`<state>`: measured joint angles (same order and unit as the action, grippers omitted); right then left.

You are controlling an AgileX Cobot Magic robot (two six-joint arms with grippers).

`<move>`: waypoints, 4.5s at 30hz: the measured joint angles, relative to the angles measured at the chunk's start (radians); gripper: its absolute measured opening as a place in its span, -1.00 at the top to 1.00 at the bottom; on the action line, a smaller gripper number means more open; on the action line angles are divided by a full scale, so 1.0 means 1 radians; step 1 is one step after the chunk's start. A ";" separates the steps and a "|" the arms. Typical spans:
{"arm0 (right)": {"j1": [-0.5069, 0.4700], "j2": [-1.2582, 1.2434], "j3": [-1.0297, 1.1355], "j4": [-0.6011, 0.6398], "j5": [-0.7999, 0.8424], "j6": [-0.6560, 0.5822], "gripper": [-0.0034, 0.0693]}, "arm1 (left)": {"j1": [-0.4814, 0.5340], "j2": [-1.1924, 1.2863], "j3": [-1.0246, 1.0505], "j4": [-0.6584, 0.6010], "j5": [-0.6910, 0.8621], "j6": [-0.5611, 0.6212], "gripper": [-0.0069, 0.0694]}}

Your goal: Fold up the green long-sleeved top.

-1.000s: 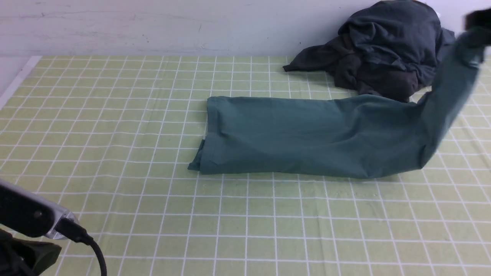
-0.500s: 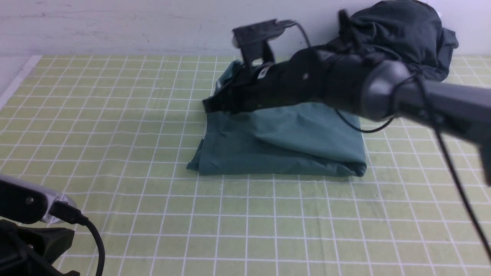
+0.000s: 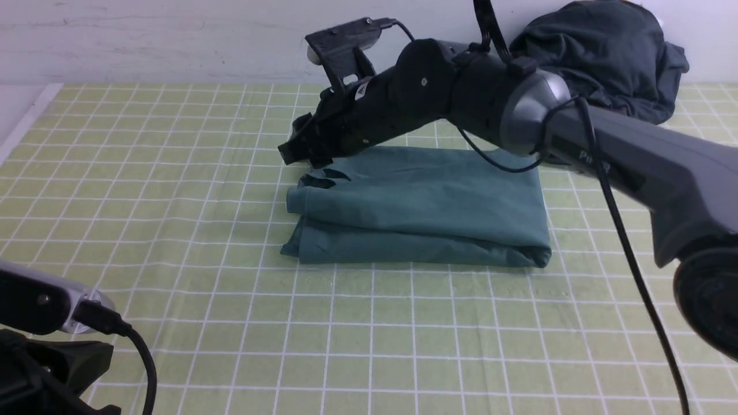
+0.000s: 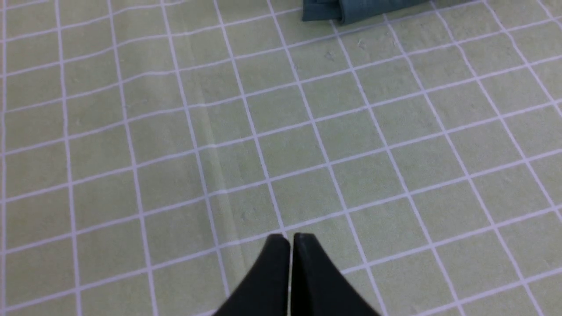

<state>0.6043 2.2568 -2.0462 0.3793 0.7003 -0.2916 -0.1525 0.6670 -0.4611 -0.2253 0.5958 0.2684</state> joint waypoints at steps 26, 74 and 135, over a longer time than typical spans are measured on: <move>0.006 -0.496 0.007 -0.488 0.327 0.051 0.85 | 0.000 0.000 0.000 -0.047 -0.023 0.130 0.83; -0.101 -1.804 2.070 -0.520 -0.731 0.691 0.87 | 0.000 0.000 0.001 -0.052 -0.017 0.130 0.83; -0.707 -2.268 2.070 -0.299 -0.344 0.392 0.87 | 0.119 -0.678 0.487 0.099 -0.418 0.014 0.83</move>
<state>-0.1023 -0.0110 0.0240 0.0807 0.3567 0.1001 -0.0331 -0.0109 0.0258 -0.1259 0.1780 0.2822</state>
